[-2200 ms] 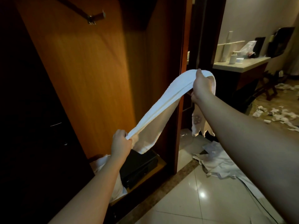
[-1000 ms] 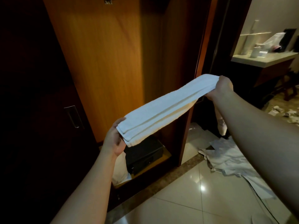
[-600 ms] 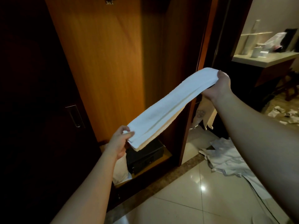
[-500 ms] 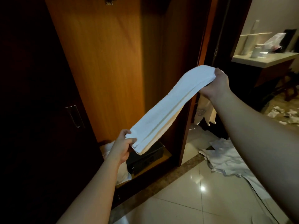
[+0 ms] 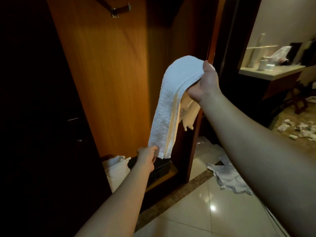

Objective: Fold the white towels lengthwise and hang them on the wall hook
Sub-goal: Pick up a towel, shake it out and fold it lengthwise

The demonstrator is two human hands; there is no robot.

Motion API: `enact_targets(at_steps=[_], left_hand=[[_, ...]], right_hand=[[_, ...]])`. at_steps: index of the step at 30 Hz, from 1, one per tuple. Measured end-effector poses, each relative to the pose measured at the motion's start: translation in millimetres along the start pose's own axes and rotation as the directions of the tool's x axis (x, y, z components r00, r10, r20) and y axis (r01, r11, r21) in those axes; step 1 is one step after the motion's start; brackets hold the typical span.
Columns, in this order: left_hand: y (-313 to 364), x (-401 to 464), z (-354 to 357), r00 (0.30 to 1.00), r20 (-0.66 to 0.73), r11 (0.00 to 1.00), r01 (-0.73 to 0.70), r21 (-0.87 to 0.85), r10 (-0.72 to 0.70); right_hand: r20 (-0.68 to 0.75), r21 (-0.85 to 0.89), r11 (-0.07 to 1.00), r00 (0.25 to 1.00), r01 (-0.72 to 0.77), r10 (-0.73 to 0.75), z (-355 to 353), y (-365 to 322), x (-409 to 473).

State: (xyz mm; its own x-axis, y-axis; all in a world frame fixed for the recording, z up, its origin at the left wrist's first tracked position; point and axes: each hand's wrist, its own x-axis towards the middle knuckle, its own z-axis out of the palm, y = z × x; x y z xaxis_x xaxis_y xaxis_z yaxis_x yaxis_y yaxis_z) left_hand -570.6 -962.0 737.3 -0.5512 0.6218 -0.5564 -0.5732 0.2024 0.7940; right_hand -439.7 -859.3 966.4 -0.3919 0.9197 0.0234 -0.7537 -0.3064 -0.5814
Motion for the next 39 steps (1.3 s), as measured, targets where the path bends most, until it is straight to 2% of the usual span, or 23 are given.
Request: enact_targets(at_steps=[2,4,6,7,9,10,13,16,20,24,26,29,32,34,37,39], left_hand=[[12.6,-14.2,9.2,0.995,-0.083,0.997,-0.048,0.065,0.053],[23.1,-31.7,18.1,0.966,-0.106,0.96,-0.213,0.18,0.234],[33.3,-54.8,25.7,0.917,-0.029,0.882,-0.374,0.289,0.398],[40.2,-69.1,32.0,0.907,0.057,0.882,-0.419,0.213,0.417],[55.7,-93.6,43.6,0.886,0.246,0.919,-0.387,-0.076,0.393],[62.4,-100.8,50.6,0.849,0.368,0.925,-0.348,-0.153,0.38],[71.3,-116.8,74.6,0.749,0.576,0.945,-0.276,-0.176,0.327],[70.7,-127.6,97.3,0.71,0.621,0.938,-0.18,-0.297,0.333],[85.1,-118.8,113.9,0.692,0.538,0.793,-0.083,-0.603,0.481],[113.2,-115.0,126.3,0.761,0.4,0.6,0.018,-0.799,0.51],[120.7,-115.9,129.9,0.815,0.284,0.529,-0.032,-0.848,0.505],[127.0,-114.8,134.6,0.871,0.177,0.507,-0.092,-0.857,0.459],[133.9,-111.6,136.4,0.921,0.092,0.54,-0.139,-0.83,0.377],[141.8,-111.0,133.8,0.929,0.04,0.565,-0.19,-0.803,0.369],[158.7,-112.1,127.5,0.927,-0.057,0.555,-0.27,-0.787,0.371],[171.8,-114.7,125.1,0.922,-0.104,0.538,-0.306,-0.785,0.373]], right_hand=[[0.013,-0.017,1.0,1.0,-0.005,0.005,3.8,2.3,-2.6],[0.023,-0.049,0.999,1.0,0.0,0.001,8.0,3.3,-2.9],[0.037,-0.093,0.996,0.999,0.012,-0.009,12.7,5.7,-3.4],[0.04,-0.118,0.993,0.999,0.018,-0.013,15.4,7.6,-3.4],[0.045,-0.17,0.985,0.999,0.023,-0.015,21.6,12.4,-3.9],[0.053,-0.192,0.981,0.999,0.02,-0.01,25.2,14.8,-4.9],[0.063,-0.234,0.972,0.998,-0.001,0.016,37.0,18.9,-6.2],[0.053,-0.221,0.975,0.998,-0.029,0.041,47.8,18.8,-5.9],[0.075,-0.197,0.98,0.996,-0.039,0.055,51.6,11.5,-1.6],[0.057,-0.222,0.974,0.998,0.038,-0.026,43.4,-1.7,11.3],[0.056,-0.233,0.972,0.998,0.026,-0.014,36.4,-8.6,21.9],[0.062,-0.342,0.938,0.998,0.046,-0.026,22.9,-14.8,35.9],[0.059,-0.479,0.871,0.993,0.114,-0.098,6.2,-20.4,49.2],[-0.003,-0.531,0.835,0.986,0.141,-0.168,-4.9,-26.3,57.4],[-0.136,-0.505,0.852,0.963,0.136,-0.234,-15.7,-35.0,66.6],[-0.193,-0.419,0.903,0.963,0.094,-0.19,-16.9,-39.8,72.1]])
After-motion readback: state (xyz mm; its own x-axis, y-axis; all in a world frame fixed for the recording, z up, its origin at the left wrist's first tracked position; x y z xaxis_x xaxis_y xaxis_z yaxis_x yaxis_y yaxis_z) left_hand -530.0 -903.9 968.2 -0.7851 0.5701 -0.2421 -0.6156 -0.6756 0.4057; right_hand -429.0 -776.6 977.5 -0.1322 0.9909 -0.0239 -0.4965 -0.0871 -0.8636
